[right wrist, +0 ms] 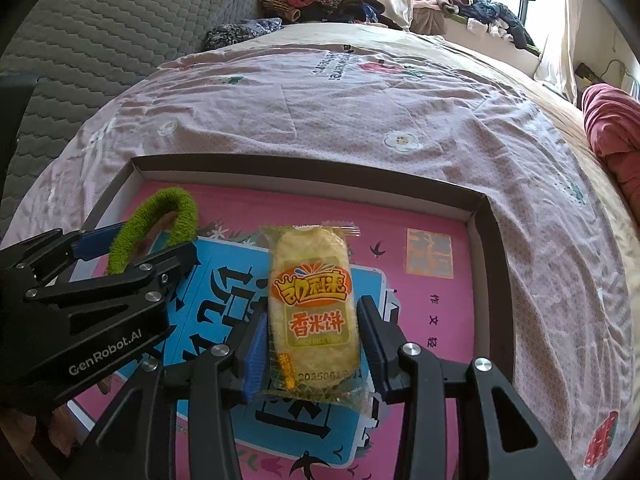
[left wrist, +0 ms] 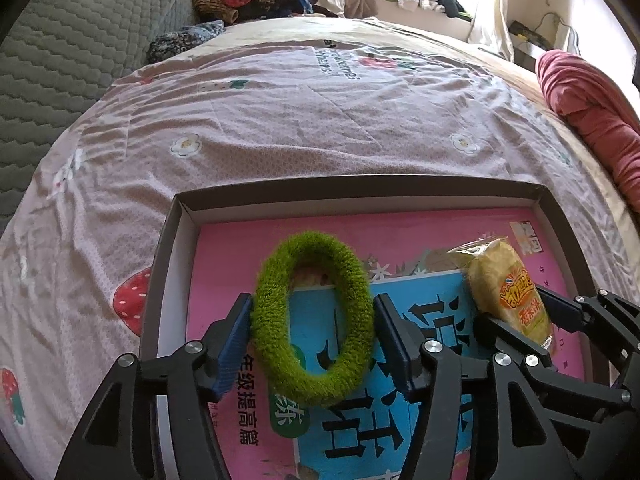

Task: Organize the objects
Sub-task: 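Lower both held items onto the pink book in the tray, then open the left tool releasing the hair tie while the right tool releases the rice cake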

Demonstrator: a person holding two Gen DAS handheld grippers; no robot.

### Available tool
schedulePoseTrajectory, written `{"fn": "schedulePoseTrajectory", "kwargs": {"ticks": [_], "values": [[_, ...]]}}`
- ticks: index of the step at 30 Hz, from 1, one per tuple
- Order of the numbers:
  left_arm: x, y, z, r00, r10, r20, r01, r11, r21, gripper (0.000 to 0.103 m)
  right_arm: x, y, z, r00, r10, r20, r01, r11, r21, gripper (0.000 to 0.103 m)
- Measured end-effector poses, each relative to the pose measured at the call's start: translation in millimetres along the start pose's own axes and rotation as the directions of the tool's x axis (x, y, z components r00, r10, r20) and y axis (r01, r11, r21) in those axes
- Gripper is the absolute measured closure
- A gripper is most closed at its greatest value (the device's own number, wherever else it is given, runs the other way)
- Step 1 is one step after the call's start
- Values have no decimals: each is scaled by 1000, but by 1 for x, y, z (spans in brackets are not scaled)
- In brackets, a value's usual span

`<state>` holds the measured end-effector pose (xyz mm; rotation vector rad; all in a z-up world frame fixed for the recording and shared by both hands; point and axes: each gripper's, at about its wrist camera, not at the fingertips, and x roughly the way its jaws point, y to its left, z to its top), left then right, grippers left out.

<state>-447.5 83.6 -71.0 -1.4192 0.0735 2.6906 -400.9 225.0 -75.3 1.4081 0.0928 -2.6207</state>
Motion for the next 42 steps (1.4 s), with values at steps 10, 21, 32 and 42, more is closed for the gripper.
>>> {"fn": "schedulePoseTrajectory", "kwargs": {"ticks": [10, 21, 32, 42], "values": [[-8, 1, -2, 1000, 1, 7, -1, 1000, -3, 32, -10, -1, -1, 1000, -18, 21, 18, 1000, 1, 49], [-32, 5, -3, 998, -4, 62, 5, 1000, -12, 27, -36, -2, 1, 996, -28, 90, 28, 1000, 4, 45], [-59, 15, -10, 994, 14, 111, -11, 1000, -29, 26, -70, 8, -5, 988, -53, 144, 54, 999, -2, 43], [-111, 27, -22, 985, 30, 172, -17, 997, -74, 25, -113, 11, -13, 980, -41, 195, 36, 999, 30, 42]]}}
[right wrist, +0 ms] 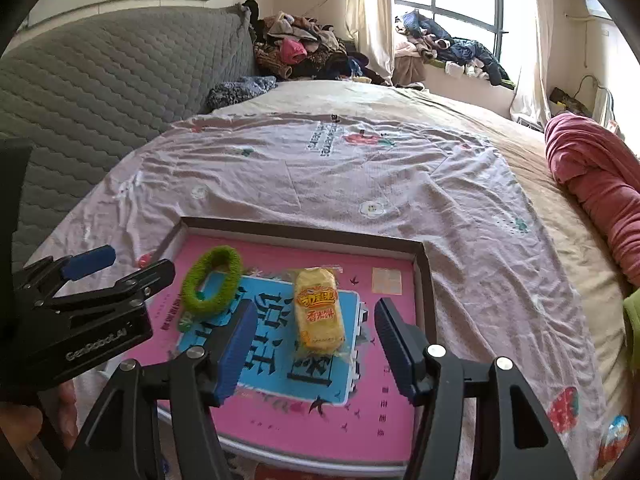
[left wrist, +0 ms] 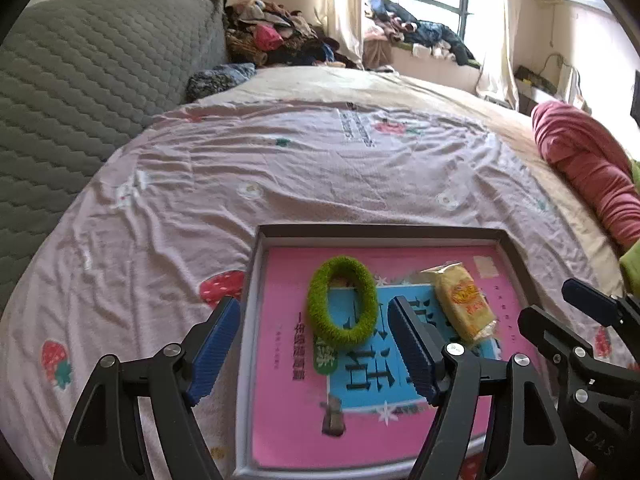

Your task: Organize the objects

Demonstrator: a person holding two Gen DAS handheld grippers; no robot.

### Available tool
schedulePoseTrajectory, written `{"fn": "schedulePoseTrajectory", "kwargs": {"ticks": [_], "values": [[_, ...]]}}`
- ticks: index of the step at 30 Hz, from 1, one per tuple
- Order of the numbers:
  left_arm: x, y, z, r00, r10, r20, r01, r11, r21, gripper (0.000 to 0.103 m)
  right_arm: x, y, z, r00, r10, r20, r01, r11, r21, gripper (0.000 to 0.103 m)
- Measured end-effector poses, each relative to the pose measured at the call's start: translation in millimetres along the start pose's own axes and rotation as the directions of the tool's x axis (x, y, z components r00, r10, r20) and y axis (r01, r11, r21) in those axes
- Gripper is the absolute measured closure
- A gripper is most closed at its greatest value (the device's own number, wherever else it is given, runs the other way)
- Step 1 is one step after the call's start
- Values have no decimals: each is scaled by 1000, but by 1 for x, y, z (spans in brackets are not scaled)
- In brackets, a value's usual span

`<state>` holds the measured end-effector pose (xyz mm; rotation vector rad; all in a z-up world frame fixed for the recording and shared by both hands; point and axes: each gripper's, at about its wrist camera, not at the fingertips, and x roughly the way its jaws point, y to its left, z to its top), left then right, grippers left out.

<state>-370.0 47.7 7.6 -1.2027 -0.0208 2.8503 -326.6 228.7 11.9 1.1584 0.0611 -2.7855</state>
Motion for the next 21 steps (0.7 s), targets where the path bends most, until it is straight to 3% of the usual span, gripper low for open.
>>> {"fn": "schedulePoseTrajectory", "kwargs": {"ticks": [8, 21], "values": [[-55, 10, -9, 999, 40, 11, -40, 999, 13, 25, -50, 14, -3, 999, 21, 29, -22, 1000, 20, 37], [-163, 13, -12, 996, 39, 77, -41, 999, 17, 20, -148, 24, 0, 997, -2, 71, 0, 1000, 31, 31]]}}
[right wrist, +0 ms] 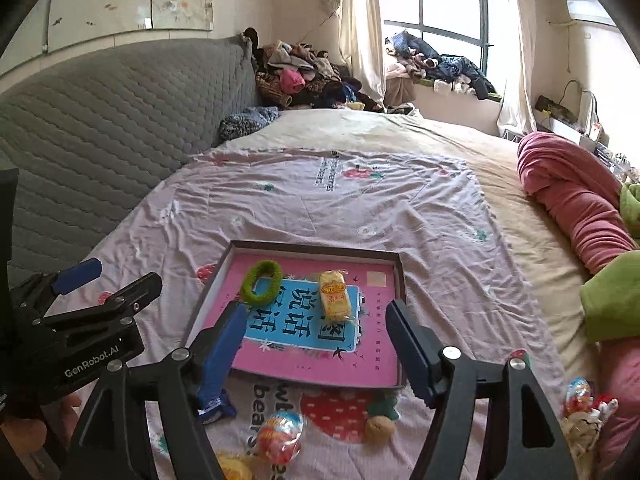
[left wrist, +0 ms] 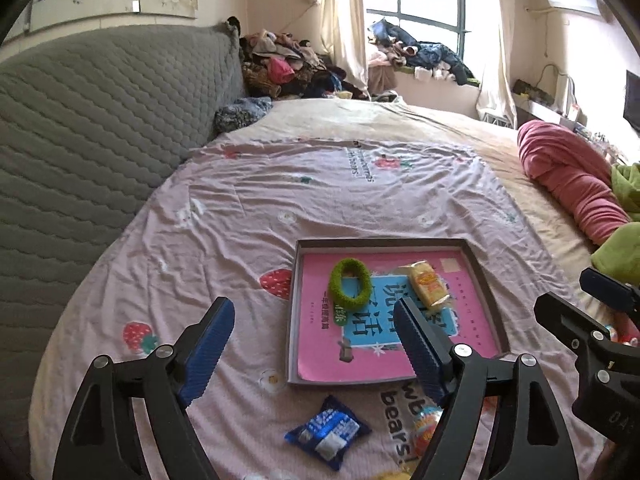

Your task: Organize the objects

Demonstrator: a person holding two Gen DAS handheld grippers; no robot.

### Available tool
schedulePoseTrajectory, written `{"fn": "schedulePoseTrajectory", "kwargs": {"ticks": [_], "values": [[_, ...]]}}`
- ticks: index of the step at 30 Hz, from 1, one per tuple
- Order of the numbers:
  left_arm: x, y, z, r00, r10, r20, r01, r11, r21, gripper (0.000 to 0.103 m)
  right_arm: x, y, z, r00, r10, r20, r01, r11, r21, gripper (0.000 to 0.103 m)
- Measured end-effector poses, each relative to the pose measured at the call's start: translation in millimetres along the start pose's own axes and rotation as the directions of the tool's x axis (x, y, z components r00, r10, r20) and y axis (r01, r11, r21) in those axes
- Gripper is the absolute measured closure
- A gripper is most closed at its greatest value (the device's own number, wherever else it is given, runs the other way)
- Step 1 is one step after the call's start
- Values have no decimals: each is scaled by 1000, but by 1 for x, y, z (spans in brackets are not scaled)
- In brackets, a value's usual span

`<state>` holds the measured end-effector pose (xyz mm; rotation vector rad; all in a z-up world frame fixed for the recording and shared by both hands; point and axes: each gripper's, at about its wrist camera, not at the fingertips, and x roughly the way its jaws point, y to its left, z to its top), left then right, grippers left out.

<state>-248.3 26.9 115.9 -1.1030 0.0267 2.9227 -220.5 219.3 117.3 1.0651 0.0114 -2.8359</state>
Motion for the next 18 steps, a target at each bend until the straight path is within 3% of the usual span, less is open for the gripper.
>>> {"fn": "schedulePoseTrajectory", "kwargs": {"ticks": [9, 18], "values": [[-57, 10, -2, 999, 32, 27, -31, 999, -12, 19, -66, 5, 2, 998, 8, 57, -9, 1000, 13, 26], [-110, 10, -15, 998, 18, 67, -17, 1000, -11, 19, -120, 10, -3, 995, 14, 97, -16, 1000, 12, 25]]}}
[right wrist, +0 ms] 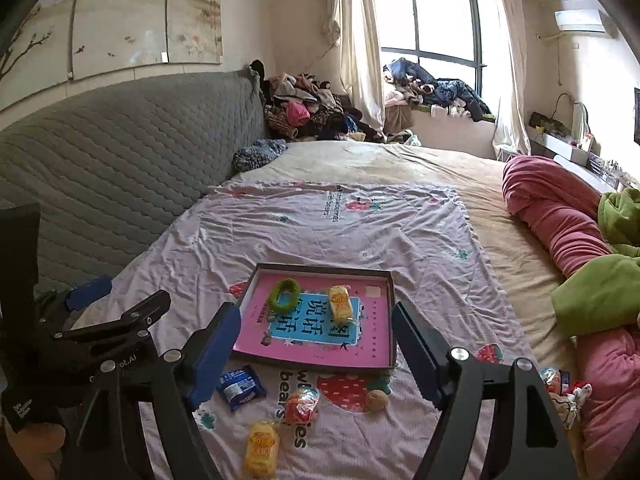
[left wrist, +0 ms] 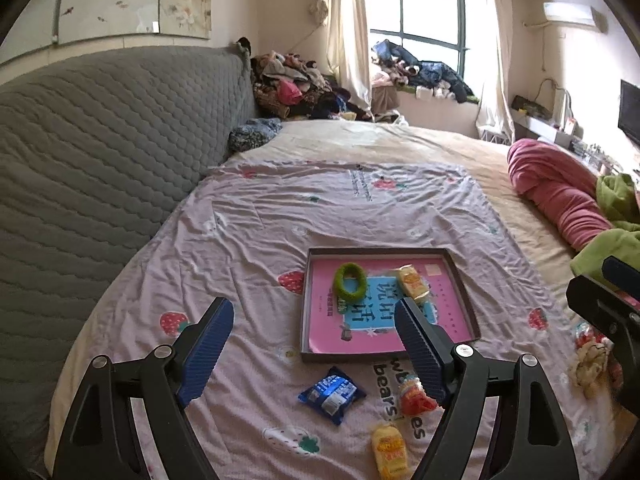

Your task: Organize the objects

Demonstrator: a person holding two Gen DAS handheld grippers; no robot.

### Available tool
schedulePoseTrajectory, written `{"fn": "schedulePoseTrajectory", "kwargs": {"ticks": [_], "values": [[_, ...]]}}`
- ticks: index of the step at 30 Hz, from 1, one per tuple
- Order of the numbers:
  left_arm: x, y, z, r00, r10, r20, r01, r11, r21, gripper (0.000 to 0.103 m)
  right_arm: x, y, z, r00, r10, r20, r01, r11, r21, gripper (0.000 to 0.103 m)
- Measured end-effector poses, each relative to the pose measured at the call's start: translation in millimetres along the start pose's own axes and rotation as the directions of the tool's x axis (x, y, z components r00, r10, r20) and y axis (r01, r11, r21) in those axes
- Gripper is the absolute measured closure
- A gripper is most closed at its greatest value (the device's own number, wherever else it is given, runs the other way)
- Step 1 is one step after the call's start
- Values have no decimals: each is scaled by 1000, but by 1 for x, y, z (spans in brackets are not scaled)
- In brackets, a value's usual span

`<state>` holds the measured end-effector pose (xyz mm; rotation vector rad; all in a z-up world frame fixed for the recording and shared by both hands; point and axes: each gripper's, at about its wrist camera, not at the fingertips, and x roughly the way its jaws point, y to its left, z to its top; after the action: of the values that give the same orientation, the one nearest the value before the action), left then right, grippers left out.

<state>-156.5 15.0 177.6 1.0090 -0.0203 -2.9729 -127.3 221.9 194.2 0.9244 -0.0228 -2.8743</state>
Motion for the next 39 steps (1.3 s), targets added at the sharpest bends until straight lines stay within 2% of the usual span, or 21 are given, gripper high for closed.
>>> {"fn": "schedulePoseTrajectory", "kwargs": {"ticks": [14, 21, 39], "values": [[-59, 1, -6, 999, -14, 46, 14, 1000, 5, 19, -63, 12, -6, 998, 8, 56, -8, 1000, -9, 22], [-76, 4, -13, 998, -19, 54, 19, 1000, 3, 19, -81, 18, -12, 998, 5, 67, -3, 1000, -27, 21], [-75, -2, -58, 1000, -15, -15, 16, 1000, 20, 18, -93, 18, -57, 1000, 0, 8, 1, 999, -33, 20]]}}
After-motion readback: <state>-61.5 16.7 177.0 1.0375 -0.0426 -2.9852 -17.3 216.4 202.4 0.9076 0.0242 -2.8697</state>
